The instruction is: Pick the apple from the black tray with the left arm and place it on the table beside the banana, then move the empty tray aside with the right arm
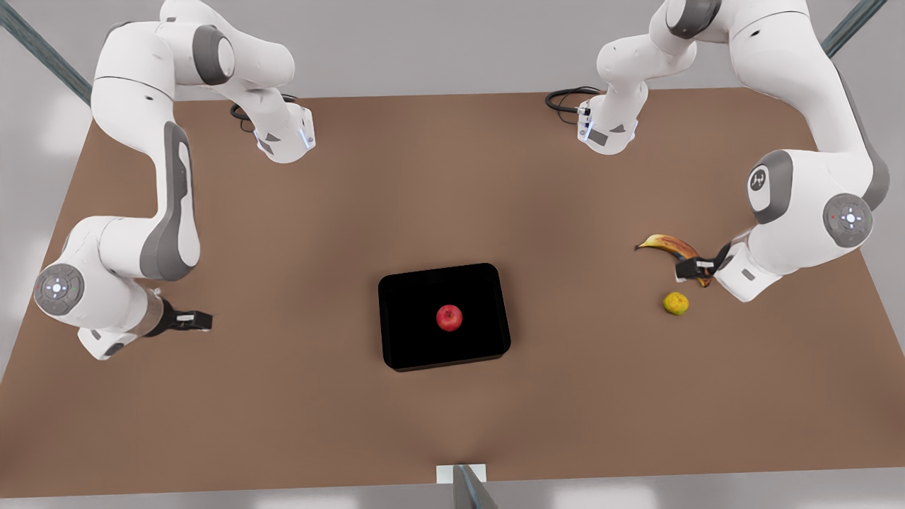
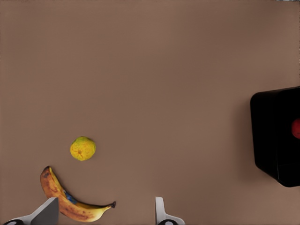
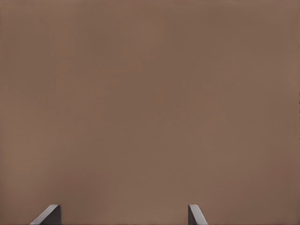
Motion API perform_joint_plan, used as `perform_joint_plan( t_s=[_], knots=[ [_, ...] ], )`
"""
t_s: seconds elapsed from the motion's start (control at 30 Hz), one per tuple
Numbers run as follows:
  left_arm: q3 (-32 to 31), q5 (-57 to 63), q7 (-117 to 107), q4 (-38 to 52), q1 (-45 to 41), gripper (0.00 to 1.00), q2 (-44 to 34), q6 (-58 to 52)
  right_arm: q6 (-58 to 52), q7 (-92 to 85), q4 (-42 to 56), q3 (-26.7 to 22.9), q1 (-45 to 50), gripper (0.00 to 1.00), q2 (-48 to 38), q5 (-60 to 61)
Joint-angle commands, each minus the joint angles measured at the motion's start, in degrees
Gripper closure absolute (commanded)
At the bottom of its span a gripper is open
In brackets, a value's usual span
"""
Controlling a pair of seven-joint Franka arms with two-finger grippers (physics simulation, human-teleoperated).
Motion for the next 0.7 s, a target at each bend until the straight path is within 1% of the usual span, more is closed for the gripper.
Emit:
perform_joint_plan(
  t_s=[0.0,0.07,0.1,0.13,0.17,0.2,0.23,0.27,0.3,0.33,0.37,0.4,0.43,0.47,0.6,0.67],
  knots=[
    [-0.03,0.09,0.72,-0.21,0.15,0.0,-0.04,3.15,4.18,-2.77,0.13,0.28,0.13,0.0,0.1,0.27],
    [-0.46,0.36,0.02,0.67,-1.7,0.0,0.05,2.09,3.22,-2.06,1.1,1.16,3.11,0.0,-0.07,-0.26],
    [-1.08,-1.31,1.07,-0.55,-3.28,0.0,0.05,1.57,3.22,-1.98,1.1,1.07,4.61,0.0,-0.07,-0.08],
    [-2.31,-7.72,-4.89,-0.91,-6.18,0.0,0.13,-0.02,3.48,-1.98,1.1,1.07,4.7,0.0,0.28,-0.08],
    [-2.4,-2.74,-13.5,0.14,-8.72,0.0,0.4,0.51,4.79,-2.59,1.36,1.07,4.52,0.0,3.87,-0.17],
    [-2.49,2.39,-19.93,0.32,-11.1,0.0,1.81,-0.19,11.21,-2.06,1.54,0.98,4.52,0.0,7.83,0.1],
    [-2.57,-2.1,-23.18,-0.38,-13.65,0.0,1.98,0.6,11.92,-2.15,1.71,0.98,4.52,0.0,9.33,0.1],
    [-2.49,-1.23,-24.15,-0.29,-19.97,0.0,3.3,2.36,12.1,-2.06,1.8,0.8,4.43,0.0,8.98,0.1],
    [-2.4,-0.96,-28.45,-0.29,-23.14,0.0,6.11,5.6,9.82,-2.06,1.8,0.45,4.35,0.0,6.17,0.18],
    [-2.4,-0.96,-34.6,-0.38,-24.02,0.0,8.92,9.91,6.04,-2.15,2.15,0.01,4.35,0.0,4.15,0.1],
    [-2.4,-0.61,-38.04,-0.29,-25.51,0.0,11.47,14.21,1.47,-2.15,5.66,0.72,4.43,0.0,3.35,0.01],
    [-2.4,-0.17,-38.57,-0.03,-26.4,0.0,13.93,15.45,0.85,-2.15,6.11,-0.16,4.35,0.0,3.35,0.1],
    [-2.4,3.17,-39.88,0.5,-27.8,0.0,16.04,15.72,0.85,-2.15,6.11,0.01,4.35,0.0,3.35,0.18],
    [-2.4,3.35,-41.03,1.2,-27.98,0.0,17.89,19.23,0.85,-2.06,6.19,0.37,4.35,0.0,3.27,0.18],
    [-2.31,4.22,-45.25,1.2,-30.61,0.0,21.67,26.35,0.93,-1.98,6.28,0.63,4.43,0.0,3.35,0.18],
    [-2.22,8.0,-49.29,1.29,-32.37,0.0,23.78,28.46,0.93,-2.06,6.37,0.72,4.43,0.0,3.35,0.18]
  ],
)
